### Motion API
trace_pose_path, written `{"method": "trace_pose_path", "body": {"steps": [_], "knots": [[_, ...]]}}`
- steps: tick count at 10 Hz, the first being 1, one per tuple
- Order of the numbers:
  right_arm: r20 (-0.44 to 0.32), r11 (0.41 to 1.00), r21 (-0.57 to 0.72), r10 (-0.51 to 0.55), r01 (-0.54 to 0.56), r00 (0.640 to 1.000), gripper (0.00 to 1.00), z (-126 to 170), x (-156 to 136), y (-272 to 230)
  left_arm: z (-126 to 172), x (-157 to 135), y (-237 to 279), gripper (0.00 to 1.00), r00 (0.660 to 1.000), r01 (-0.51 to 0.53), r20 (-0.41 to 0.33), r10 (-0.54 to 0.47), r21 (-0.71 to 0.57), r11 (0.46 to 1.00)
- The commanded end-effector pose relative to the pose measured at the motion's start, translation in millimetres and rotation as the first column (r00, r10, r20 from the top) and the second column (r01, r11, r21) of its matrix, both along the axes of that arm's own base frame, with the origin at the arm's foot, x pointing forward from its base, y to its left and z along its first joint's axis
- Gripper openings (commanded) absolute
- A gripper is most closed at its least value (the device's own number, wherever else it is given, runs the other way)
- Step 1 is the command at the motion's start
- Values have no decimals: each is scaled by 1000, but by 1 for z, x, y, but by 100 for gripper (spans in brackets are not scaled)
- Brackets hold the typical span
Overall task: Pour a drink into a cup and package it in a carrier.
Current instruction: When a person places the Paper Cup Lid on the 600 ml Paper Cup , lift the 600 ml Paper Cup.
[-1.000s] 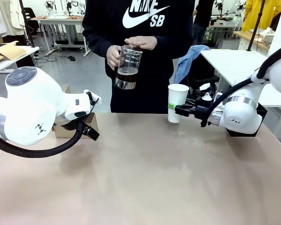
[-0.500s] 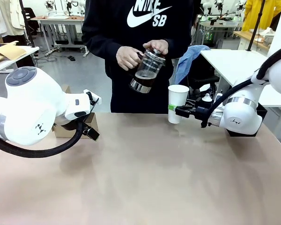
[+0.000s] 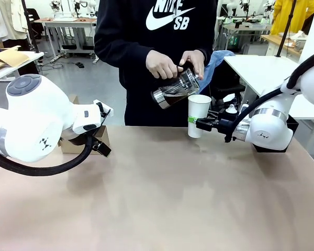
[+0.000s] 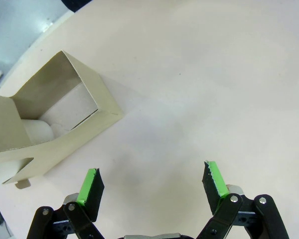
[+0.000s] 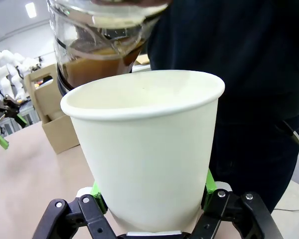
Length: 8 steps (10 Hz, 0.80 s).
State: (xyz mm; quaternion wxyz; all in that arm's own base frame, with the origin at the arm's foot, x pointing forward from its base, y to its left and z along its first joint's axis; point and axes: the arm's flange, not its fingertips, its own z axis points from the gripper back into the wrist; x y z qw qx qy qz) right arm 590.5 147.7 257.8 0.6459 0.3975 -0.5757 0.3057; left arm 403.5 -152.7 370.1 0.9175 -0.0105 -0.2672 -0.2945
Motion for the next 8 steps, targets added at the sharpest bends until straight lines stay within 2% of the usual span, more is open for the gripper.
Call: {"method": "trace_pose_path", "body": {"steps": [1, 8], "knots": [[-10, 1000, 8, -3, 3, 1000, 81, 3, 0, 1, 0, 0, 1, 100, 1000, 0, 0, 0, -2, 1000], [-10, 1000, 8, -3, 3, 1000, 81, 3, 0, 1, 0, 0, 1, 100, 1000, 0, 0, 0, -2, 1000]]}}
